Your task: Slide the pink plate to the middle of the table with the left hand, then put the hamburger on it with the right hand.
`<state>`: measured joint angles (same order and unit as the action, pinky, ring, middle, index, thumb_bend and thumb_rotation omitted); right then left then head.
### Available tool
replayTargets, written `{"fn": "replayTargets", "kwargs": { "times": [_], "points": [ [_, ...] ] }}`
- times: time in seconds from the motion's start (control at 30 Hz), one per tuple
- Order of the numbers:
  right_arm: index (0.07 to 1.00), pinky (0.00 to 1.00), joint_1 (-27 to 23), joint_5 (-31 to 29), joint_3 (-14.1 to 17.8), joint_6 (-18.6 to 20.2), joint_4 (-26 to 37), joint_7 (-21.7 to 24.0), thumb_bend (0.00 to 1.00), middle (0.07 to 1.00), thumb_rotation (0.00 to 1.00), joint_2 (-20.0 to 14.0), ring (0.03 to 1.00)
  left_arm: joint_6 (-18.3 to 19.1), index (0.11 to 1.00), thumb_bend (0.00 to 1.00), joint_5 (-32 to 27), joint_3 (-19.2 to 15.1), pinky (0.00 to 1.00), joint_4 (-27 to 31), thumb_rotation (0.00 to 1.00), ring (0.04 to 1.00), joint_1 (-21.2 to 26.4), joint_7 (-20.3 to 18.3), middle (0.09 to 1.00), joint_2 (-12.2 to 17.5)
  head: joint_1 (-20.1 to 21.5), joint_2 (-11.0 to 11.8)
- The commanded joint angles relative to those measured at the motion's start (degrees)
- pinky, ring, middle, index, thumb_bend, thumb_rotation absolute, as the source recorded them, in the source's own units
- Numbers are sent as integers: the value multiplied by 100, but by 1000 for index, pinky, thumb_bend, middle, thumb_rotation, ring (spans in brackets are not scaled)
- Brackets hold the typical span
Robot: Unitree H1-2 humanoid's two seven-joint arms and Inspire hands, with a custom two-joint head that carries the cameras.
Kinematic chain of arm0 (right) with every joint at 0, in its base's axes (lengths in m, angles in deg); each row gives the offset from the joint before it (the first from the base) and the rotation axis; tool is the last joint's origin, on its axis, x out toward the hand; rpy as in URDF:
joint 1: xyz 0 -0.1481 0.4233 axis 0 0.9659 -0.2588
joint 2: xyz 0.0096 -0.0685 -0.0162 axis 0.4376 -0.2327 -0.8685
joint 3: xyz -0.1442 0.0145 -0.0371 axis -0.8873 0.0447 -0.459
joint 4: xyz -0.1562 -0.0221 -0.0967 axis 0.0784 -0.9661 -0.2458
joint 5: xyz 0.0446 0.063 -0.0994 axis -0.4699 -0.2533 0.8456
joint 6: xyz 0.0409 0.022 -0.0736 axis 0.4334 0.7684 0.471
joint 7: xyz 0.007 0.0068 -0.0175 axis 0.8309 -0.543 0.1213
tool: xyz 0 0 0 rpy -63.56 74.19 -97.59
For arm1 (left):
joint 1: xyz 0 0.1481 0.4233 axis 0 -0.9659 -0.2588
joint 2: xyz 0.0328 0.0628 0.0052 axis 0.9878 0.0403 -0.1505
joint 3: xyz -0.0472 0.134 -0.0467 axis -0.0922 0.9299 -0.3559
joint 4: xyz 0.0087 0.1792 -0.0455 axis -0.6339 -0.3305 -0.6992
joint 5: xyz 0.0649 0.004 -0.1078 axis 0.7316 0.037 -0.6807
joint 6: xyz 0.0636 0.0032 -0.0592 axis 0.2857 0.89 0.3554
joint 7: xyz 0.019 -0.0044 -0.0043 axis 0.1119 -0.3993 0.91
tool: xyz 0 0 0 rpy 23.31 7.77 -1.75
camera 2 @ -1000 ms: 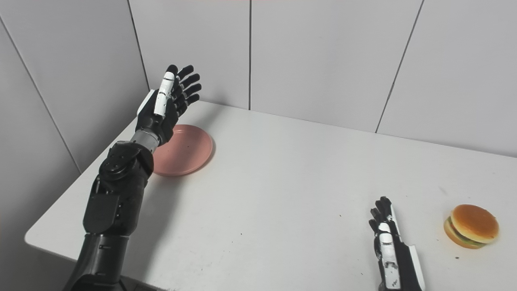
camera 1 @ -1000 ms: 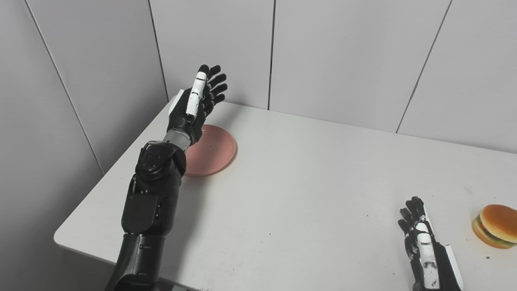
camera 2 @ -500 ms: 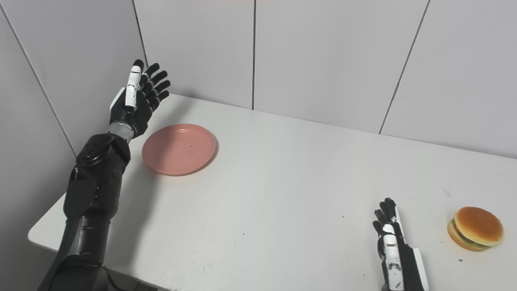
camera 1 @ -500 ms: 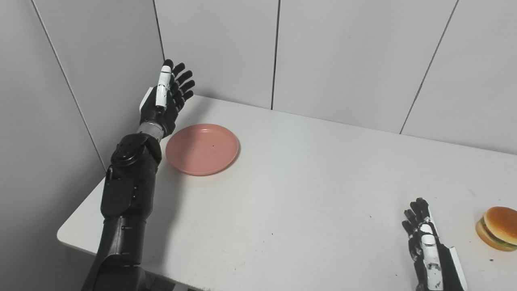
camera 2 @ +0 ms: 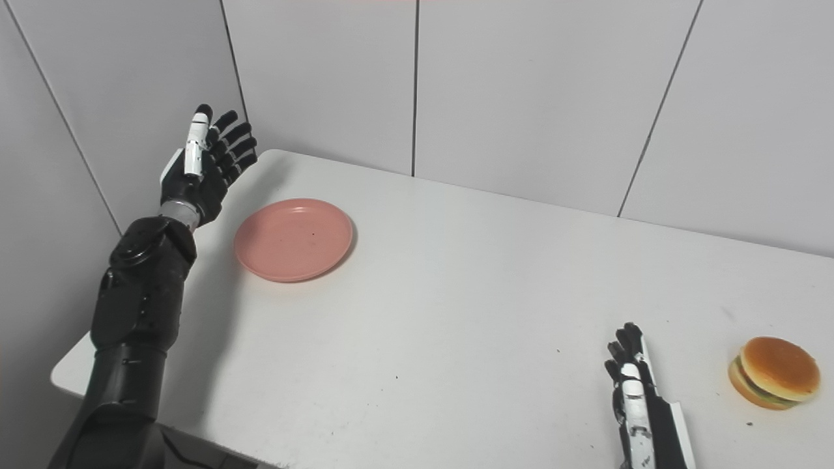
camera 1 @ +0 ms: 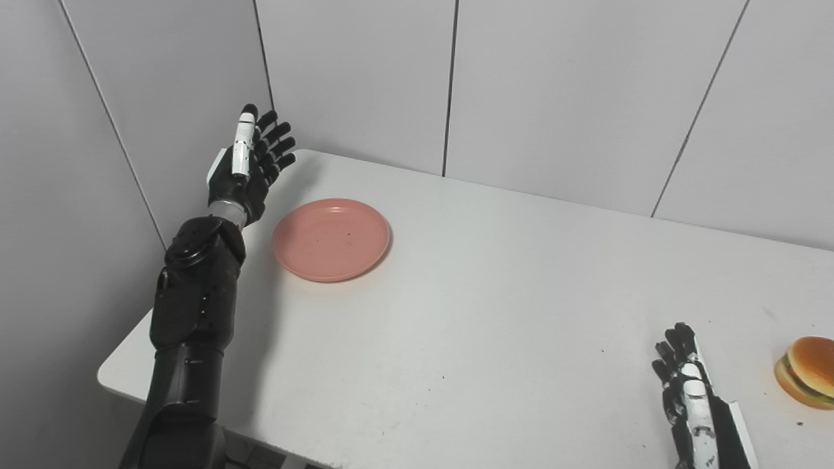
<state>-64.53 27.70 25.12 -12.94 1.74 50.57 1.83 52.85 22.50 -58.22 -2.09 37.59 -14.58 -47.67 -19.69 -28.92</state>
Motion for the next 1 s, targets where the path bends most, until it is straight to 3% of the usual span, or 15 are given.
{"fn": "replayTargets", "kwargs": {
  "times": [0.0,0.43,0.67,0.97],
  "points": [
    [1000,1000,144,-7,77,55,-219,-3,91,1000,1000,-57,1000,-325,881,468,-14,-23,915,-3,1000,894,201,-50,887,222,-10,-9],
    [1000,1000,136,-28,87,45,-210,16,105,1000,1000,-64,1000,-358,882,493,-73,-190,909,-360,1000,879,186,59,880,211,-11,-45],
    [1000,1000,144,-54,88,62,-173,33,100,1000,1000,-68,1000,-721,898,497,-56,-132,939,-890,1000,914,122,-211,905,318,-1,-69],
    [1000,1000,148,-27,94,42,-180,16,94,1000,1000,-65,1000,-939,907,479,-123,-197,951,-1403,1000,920,143,-206,918,349,0,-79]
  ]
}}
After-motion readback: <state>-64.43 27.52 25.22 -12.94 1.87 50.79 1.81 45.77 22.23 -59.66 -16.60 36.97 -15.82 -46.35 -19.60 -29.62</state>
